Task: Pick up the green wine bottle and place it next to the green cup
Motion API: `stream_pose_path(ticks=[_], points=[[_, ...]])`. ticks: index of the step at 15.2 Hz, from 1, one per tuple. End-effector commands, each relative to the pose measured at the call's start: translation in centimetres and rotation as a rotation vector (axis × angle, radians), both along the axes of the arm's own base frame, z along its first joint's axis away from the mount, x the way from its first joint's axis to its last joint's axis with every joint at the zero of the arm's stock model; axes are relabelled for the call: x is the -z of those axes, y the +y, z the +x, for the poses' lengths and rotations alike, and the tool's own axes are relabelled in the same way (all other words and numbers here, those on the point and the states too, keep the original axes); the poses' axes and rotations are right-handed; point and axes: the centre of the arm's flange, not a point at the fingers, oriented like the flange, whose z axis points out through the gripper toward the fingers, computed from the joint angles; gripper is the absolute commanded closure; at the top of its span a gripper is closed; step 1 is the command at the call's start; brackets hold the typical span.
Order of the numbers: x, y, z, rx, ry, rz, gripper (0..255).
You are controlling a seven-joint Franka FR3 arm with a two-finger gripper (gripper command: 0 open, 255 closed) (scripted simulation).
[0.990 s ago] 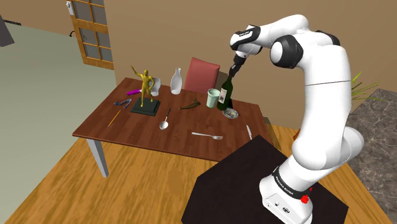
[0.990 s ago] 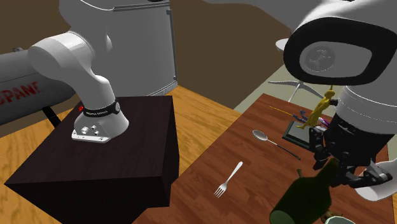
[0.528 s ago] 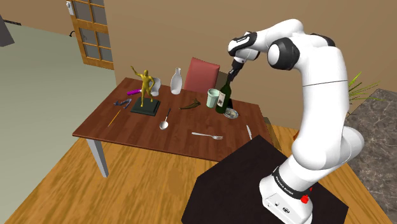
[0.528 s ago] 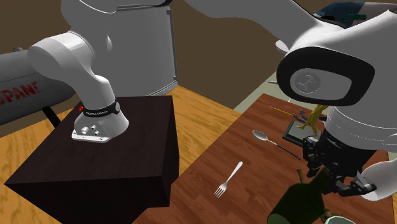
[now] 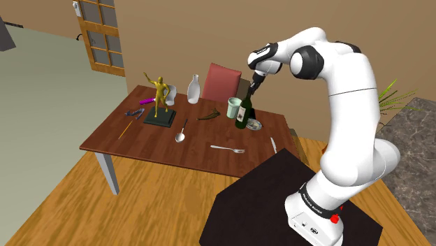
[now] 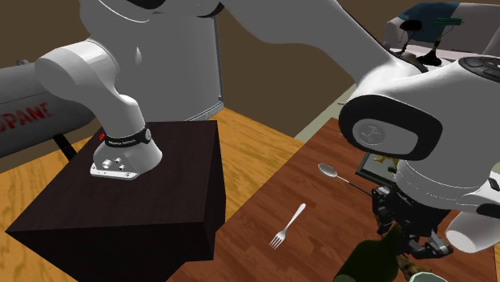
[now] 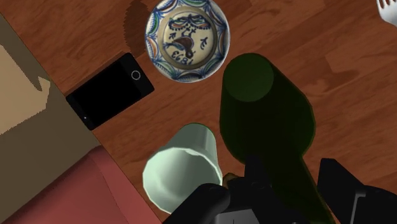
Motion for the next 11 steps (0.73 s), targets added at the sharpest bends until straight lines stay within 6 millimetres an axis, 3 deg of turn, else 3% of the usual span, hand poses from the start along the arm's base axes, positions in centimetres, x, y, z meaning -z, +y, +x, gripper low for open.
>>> stream_pose_path(ticks=[1, 4, 11], points=[[1.0, -0.1, 0.1, 0.0, -0.001, -0.001, 255], [2.6, -0.1, 0.1, 0.0, -0.001, -0.001, 255], [2.6, -0.1, 0.1, 0.0, -0.001, -0.001, 255]])
